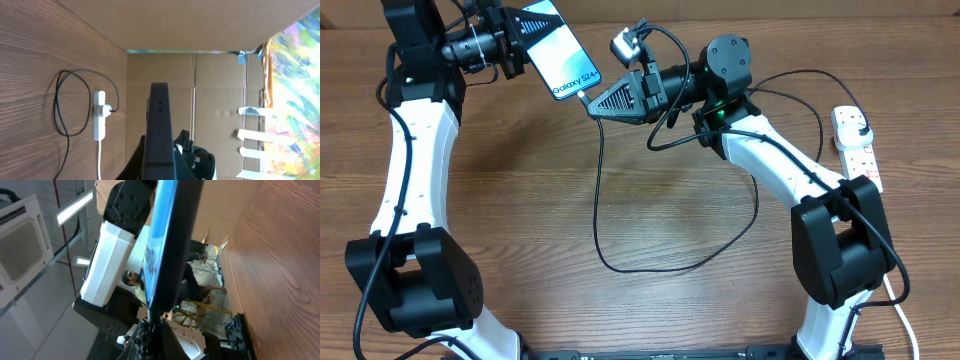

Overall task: Plug charger to phone and switch on socket
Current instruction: 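Push the connector into the phone's bottom port held by the left gripper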

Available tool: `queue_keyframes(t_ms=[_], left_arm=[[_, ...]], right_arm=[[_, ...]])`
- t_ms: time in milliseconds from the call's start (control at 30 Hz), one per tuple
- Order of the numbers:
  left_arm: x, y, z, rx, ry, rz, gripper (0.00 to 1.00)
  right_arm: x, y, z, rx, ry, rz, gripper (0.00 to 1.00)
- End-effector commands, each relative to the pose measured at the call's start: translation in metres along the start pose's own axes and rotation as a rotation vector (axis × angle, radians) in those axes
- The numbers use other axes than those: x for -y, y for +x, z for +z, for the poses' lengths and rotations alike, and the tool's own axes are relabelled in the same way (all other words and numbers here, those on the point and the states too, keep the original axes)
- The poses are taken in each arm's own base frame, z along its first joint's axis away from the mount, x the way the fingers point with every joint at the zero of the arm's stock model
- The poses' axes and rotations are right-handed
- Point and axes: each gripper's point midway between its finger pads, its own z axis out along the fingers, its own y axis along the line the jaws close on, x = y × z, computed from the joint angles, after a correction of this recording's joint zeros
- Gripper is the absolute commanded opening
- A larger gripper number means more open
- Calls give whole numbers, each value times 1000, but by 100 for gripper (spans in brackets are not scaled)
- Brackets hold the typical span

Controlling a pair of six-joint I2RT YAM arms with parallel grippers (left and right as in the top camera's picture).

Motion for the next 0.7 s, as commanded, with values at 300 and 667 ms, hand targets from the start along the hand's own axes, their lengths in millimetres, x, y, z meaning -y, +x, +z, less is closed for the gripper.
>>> queue_keyframes(t_ms=[300, 667], left_arm=[[19, 10, -1, -23, 22, 62, 4], [17, 3, -1, 15, 8, 80, 4]], right_arm=[[-16, -6, -1, 35, -5, -31, 4], [-14, -14, -15, 72, 4, -32, 4]])
